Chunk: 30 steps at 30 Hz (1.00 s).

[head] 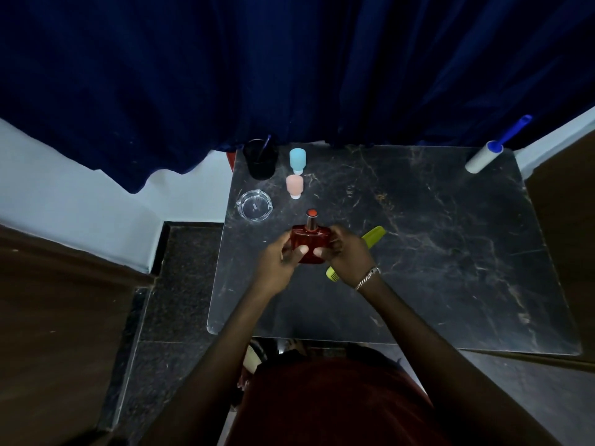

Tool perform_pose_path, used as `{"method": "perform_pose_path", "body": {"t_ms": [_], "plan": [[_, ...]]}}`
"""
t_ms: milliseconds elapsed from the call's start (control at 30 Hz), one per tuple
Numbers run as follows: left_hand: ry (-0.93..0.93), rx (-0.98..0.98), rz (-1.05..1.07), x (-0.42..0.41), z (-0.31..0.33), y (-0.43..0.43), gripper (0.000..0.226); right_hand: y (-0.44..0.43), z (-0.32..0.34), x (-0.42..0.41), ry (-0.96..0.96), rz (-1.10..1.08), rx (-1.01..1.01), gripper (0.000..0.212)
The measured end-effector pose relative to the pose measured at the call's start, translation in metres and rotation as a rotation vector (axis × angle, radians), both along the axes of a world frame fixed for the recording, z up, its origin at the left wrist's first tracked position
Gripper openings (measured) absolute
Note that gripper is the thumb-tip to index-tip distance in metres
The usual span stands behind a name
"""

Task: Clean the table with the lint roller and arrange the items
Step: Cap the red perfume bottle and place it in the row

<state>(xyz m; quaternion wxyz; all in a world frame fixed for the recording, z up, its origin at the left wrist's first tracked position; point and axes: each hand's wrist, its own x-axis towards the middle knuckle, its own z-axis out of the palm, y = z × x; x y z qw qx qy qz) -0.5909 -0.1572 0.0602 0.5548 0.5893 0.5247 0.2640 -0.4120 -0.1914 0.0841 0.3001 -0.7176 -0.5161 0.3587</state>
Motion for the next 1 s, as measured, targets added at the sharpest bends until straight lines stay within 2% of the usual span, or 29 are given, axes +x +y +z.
{"method": "perform_pose_path", "body": {"t_ms": [500, 667, 833, 1000], "plan": [[0.34, 0.122, 0.07, 0.039, -0.036, 0.086, 0.038, 0.092, -0.034, 0.01, -0.099, 0.009, -0.055, 0.042], [0.41, 0.112, 0.073, 0.047, -0.05, 0.097, 0.034, 0.108, -0.06, 0.01, -0.146, 0.019, -0.107, 0.036], [0.465, 0.055, 0.109, 0.053, -0.061, 0.098, 0.032, 0.117, -0.077, 0.006, -0.126, 0.029, -0.143, 0.042], [0.425, 0.033, 0.096, 0.051, -0.075, 0.103, 0.033, 0.119, -0.086, 0.002, -0.102, 0.034, -0.154, 0.042]]}}
